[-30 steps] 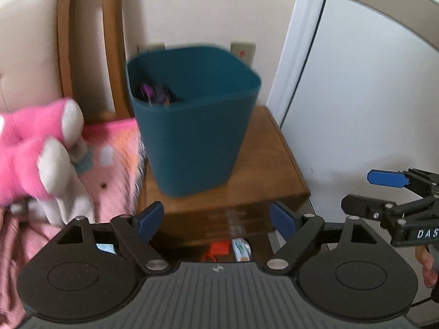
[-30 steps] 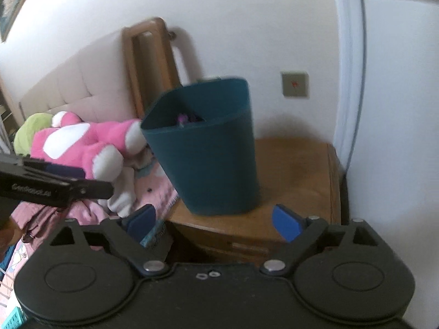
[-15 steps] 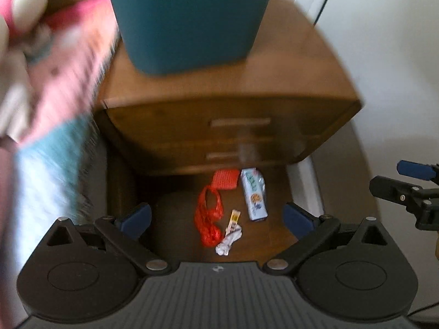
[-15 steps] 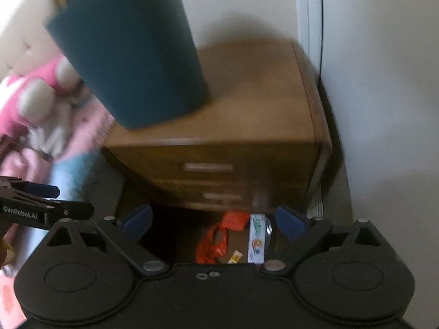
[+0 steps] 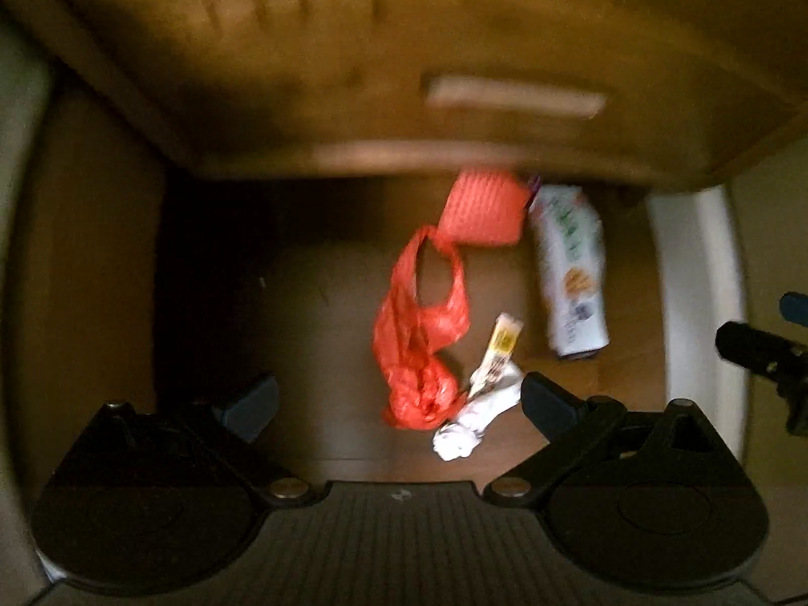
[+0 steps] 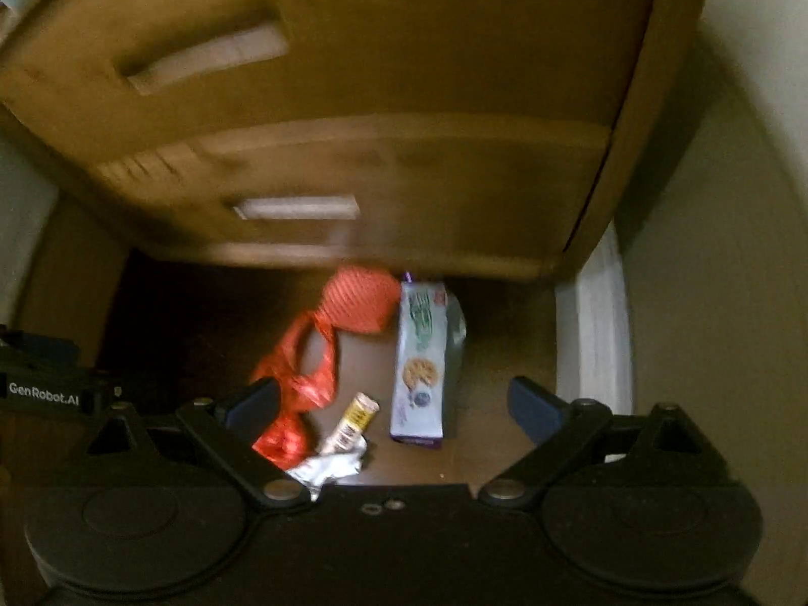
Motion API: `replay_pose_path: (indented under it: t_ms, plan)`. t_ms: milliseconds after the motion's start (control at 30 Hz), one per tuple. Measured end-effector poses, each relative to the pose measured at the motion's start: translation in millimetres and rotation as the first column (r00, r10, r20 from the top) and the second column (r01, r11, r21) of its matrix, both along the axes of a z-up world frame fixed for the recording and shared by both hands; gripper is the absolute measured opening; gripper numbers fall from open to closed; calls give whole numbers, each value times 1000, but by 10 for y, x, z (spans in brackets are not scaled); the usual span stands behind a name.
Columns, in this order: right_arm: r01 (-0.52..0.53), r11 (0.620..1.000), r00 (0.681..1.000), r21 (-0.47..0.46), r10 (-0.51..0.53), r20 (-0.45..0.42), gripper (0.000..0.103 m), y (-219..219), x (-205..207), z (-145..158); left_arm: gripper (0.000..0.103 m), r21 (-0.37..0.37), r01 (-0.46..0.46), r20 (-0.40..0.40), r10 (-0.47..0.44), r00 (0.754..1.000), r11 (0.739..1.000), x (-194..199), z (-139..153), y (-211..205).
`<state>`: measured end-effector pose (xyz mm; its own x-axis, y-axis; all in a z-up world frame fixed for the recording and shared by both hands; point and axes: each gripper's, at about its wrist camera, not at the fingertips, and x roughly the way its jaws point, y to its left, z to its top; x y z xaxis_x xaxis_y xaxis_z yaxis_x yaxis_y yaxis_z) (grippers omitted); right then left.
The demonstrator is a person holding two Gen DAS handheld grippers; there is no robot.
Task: Collect trash
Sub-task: 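Move both open tools back down toward the floor trash, then grasp the red plastic bag with left while right grasps the white cookie packet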
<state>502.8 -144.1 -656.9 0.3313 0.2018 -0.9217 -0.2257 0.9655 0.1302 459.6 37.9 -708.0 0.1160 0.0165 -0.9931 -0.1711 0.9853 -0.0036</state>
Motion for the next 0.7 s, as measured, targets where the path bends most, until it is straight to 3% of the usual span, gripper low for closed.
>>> replay_pose_path:
  t_ms: [167,367,500,700]
  plan:
    - [-10,1000,997,-9,10,-75,96,53,172,-832,103,-18,-1,-88,-1,996,1000,44,-883,31]
    - [-1,1000,989,-29,-4,-146,93,136,377,-1652,103,-53,-17,-146,9,989,998,94,-1560,60]
    - [10,999,982,-42,-17,-188,90,190,457,-2040,103,-96,-46,-178,29,984,994,95,-1857,86]
    - [45,997,976,-55,-56,-210,81,226,514,-2355,101,-129,-63,-190,37,981,990,83,-2054,69]
